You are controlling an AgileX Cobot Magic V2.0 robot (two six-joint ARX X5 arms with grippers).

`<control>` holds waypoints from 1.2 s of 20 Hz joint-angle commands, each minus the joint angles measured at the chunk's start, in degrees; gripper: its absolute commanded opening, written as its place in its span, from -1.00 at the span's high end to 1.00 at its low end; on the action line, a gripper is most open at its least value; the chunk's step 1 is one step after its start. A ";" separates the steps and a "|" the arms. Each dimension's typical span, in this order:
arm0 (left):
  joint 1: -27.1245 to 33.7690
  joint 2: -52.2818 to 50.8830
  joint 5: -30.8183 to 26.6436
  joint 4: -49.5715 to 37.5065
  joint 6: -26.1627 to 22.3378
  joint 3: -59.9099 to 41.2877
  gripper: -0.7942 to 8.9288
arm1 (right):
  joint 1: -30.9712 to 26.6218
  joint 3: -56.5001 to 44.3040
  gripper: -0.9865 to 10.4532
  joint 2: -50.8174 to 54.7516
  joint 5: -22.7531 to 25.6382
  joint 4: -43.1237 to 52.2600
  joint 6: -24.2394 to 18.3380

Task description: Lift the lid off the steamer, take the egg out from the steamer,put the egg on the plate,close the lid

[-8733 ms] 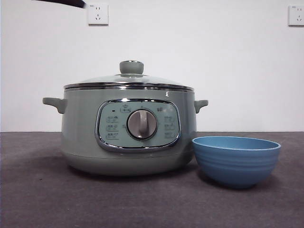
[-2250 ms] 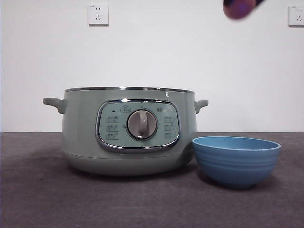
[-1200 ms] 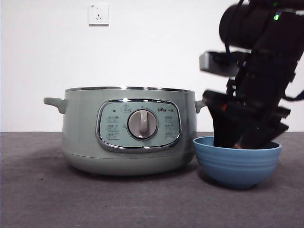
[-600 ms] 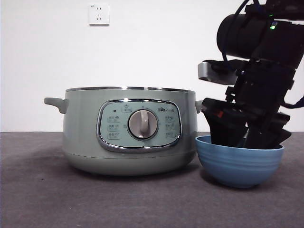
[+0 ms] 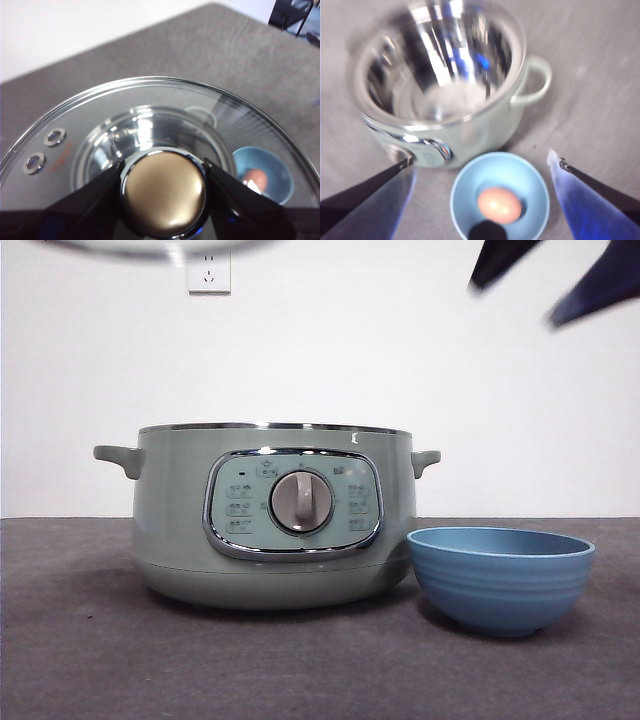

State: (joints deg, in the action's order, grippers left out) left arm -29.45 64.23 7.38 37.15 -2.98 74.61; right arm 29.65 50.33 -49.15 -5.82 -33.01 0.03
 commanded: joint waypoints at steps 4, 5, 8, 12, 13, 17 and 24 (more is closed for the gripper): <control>-1.03 10.49 0.31 -14.21 -0.44 -2.05 0.85 | 0.09 -0.24 0.05 11.72 0.22 -5.27 3.65; -1.31 12.48 0.24 -16.04 -0.44 -2.05 0.85 | 0.09 -0.24 0.05 13.09 0.22 -6.43 3.80; -1.68 17.75 0.26 -20.06 -0.44 -2.05 0.85 | 0.09 -0.24 0.05 15.58 0.22 -9.75 4.04; -1.68 21.99 0.26 -25.62 -0.42 -2.05 0.85 | 0.09 -0.24 0.05 16.33 0.15 -11.89 4.61; -1.68 22.58 0.26 -26.69 -0.17 -2.05 0.85 | 0.09 -0.24 0.05 16.31 0.15 -12.44 4.68; -1.66 24.70 0.24 -27.78 -0.04 -2.05 0.85 | 0.09 -0.24 0.05 16.33 0.09 -12.90 4.68; -1.60 27.02 -1.18 -26.91 -0.02 -2.05 0.85 | 0.09 -0.24 0.05 16.33 0.11 -13.62 4.68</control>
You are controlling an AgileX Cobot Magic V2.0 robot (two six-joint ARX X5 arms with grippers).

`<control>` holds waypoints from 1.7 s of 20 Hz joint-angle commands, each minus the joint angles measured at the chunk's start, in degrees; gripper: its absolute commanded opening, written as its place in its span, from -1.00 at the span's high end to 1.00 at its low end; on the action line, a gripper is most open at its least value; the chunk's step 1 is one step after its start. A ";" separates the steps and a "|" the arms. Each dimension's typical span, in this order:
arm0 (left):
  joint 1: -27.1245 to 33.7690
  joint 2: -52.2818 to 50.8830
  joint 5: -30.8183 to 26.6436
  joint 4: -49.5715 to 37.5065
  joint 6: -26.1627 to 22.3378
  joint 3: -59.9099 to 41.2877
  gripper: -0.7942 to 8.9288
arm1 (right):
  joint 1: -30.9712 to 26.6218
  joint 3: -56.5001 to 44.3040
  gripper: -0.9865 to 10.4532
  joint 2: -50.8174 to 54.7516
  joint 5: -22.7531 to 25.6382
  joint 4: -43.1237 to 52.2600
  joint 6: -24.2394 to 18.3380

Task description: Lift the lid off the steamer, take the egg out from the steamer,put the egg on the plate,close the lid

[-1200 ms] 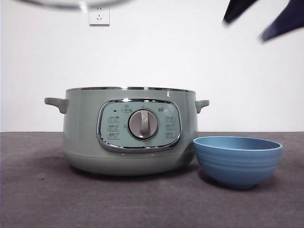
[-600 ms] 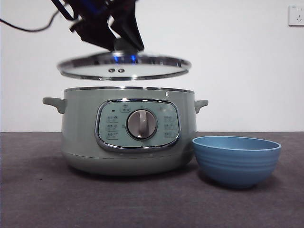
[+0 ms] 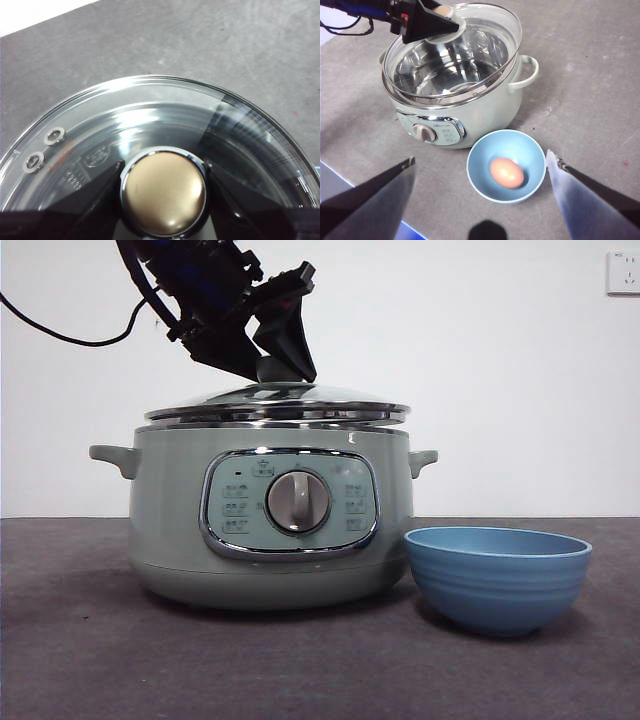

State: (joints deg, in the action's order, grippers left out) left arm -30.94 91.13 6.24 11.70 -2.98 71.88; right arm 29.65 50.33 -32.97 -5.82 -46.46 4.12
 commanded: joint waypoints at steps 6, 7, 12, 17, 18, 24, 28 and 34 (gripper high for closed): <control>-0.13 0.87 -0.13 1.14 0.04 0.68 0.85 | 0.09 -0.24 0.05 0.15 0.15 -0.81 0.55; -0.15 0.96 -0.11 1.53 0.20 0.68 0.85 | 0.09 -0.24 0.05 0.15 0.13 -0.81 0.55; -0.63 0.98 -0.04 3.69 0.26 0.68 0.85 | 0.09 -0.24 0.05 0.15 0.17 -0.81 0.52; -0.98 0.98 -0.04 5.22 0.46 0.68 0.85 | 0.09 -0.24 0.05 0.15 0.17 -0.79 0.46; -0.98 0.98 -0.07 5.60 1.05 0.68 0.85 | 0.09 -0.24 0.05 0.15 0.15 -0.79 0.42; -0.94 0.96 -0.11 6.69 1.68 0.68 -0.23 | 0.09 -0.24 0.05 0.13 0.13 -0.79 0.37; -0.83 0.20 -0.11 6.47 1.66 1.49 -0.26 | 0.09 -0.24 0.05 0.13 0.13 -0.79 0.37; -0.83 -6.73 0.00 13.68 1.66 5.55 -0.26 | 0.09 -0.24 0.05 0.13 -0.09 -0.79 0.31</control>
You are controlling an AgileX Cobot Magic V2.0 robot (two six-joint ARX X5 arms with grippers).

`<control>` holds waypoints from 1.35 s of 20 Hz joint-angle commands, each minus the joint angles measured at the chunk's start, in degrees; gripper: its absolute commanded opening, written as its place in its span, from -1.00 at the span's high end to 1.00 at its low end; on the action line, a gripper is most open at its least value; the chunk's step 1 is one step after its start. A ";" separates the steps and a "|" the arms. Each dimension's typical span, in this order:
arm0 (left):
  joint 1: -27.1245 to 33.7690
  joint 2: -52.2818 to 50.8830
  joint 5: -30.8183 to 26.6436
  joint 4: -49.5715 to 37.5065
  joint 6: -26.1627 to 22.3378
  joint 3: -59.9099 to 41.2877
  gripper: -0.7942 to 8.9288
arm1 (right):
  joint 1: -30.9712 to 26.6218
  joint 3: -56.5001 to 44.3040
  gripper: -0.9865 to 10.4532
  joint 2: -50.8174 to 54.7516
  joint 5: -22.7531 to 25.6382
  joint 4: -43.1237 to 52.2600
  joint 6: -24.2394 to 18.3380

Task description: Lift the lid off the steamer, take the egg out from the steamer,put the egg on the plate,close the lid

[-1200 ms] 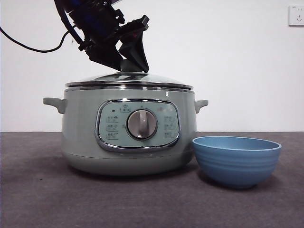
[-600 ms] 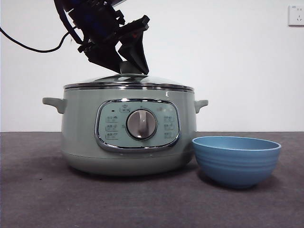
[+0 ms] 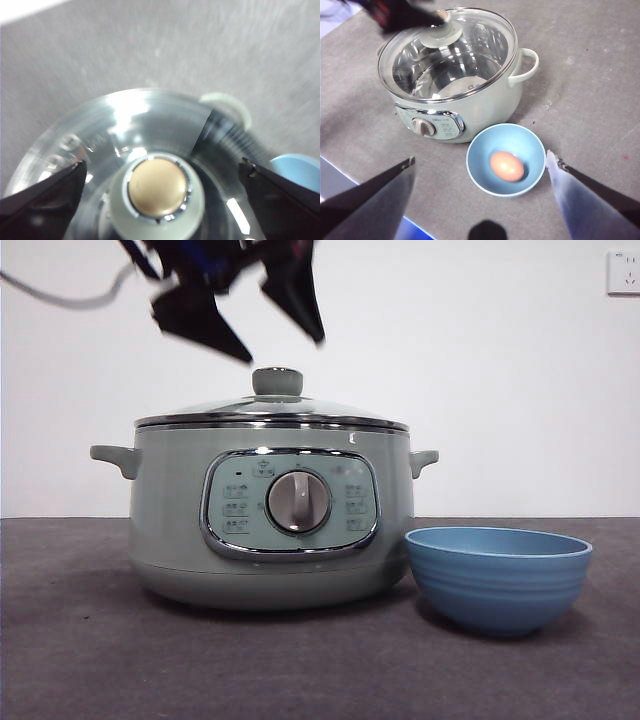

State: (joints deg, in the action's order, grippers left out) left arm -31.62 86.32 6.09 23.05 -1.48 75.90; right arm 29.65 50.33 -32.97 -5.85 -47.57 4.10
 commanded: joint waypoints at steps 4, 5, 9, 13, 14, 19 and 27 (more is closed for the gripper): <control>-0.20 -10.23 2.16 14.58 0.26 5.95 -0.26 | 0.09 -0.24 0.05 0.07 -0.24 0.28 0.20; -0.28 -12.31 3.48 17.90 0.39 6.95 -0.26 | 0.09 -0.24 0.05 -0.02 -0.33 0.15 -0.17; -0.28 -20.72 7.82 32.13 1.68 10.08 -0.25 | 0.09 -0.24 0.06 -0.79 -4.42 -2.56 -1.14; -0.28 -26.67 7.89 41.42 1.66 10.49 0.24 | 0.09 -0.24 0.07 -2.58 -12.70 -5.57 -1.16; -0.28 -27.69 7.89 43.34 1.66 10.49 0.46 | 0.09 -0.24 0.13 -3.06 -15.06 -6.25 -1.16; -0.28 -28.76 7.80 47.15 1.22 10.49 0.85 | 0.09 -0.24 0.84 -3.98 -18.25 -7.13 -1.16; -0.26 -28.76 7.58 47.12 1.29 10.49 0.84 | 0.09 -0.24 0.83 -4.00 -17.86 -7.15 -1.18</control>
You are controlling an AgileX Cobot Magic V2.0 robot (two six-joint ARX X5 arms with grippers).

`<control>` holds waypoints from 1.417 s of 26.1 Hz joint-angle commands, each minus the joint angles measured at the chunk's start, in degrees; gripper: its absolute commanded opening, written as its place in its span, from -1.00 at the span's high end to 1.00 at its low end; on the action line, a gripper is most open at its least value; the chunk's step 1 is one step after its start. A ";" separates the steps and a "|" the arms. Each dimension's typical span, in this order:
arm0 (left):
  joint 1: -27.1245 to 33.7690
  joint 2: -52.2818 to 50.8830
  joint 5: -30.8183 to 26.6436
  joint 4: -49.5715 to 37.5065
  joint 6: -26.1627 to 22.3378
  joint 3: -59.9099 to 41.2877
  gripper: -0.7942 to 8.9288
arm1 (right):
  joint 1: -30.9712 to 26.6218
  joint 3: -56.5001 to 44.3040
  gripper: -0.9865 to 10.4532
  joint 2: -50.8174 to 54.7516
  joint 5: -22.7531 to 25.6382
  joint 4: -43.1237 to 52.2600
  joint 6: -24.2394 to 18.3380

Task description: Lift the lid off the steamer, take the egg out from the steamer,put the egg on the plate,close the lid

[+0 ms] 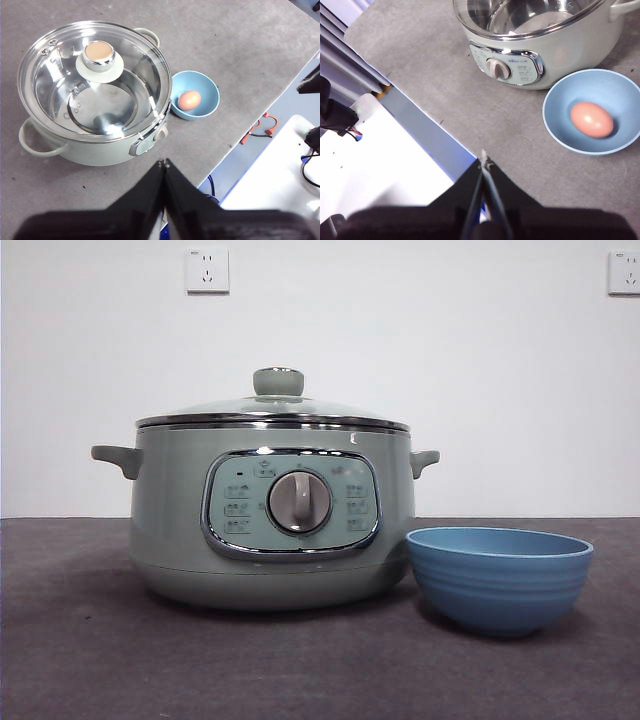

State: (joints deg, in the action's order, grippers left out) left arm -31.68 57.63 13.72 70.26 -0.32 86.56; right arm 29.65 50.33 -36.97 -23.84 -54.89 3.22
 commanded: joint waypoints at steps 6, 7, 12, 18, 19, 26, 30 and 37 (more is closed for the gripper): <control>-0.20 -0.02 -0.04 -0.11 0.13 -0.17 0.84 | 0.09 -0.24 0.83 0.00 0.15 0.17 -0.28; -0.20 -0.02 -0.07 -0.11 0.13 -0.17 0.84 | 0.09 -0.24 0.83 0.00 0.15 0.17 -0.28; -0.20 0.00 -0.07 -0.11 0.13 -0.17 0.84 | 0.09 -0.24 0.83 0.00 0.15 0.17 -0.28; 0.09 -0.04 -0.37 -1.29 -2.12 -0.17 0.84 | 0.07 -0.24 0.83 0.00 0.15 0.17 -0.28; 0.87 -0.22 -1.64 -2.58 -3.91 -0.17 0.84 | 0.07 -0.24 0.83 0.00 0.15 0.17 -0.28; 13.03 -5.42 2.12 -26.97 -13.46 -4.24 0.84 | 0.07 -0.24 0.83 0.00 0.15 0.17 -0.28; 22.58 -12.46 6.64 -43.89 -13.25 -14.25 0.84 | 0.09 -0.24 0.83 0.00 0.15 0.17 -0.28; 30.56 -26.86 5.05 -63.23 -13.22 -39.74 0.84 | 0.07 -0.24 0.83 0.00 0.15 0.17 -0.28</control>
State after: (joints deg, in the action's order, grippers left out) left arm -1.80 32.23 18.98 8.58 -12.91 51.96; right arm 29.65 50.33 -36.99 -23.84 -54.89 3.22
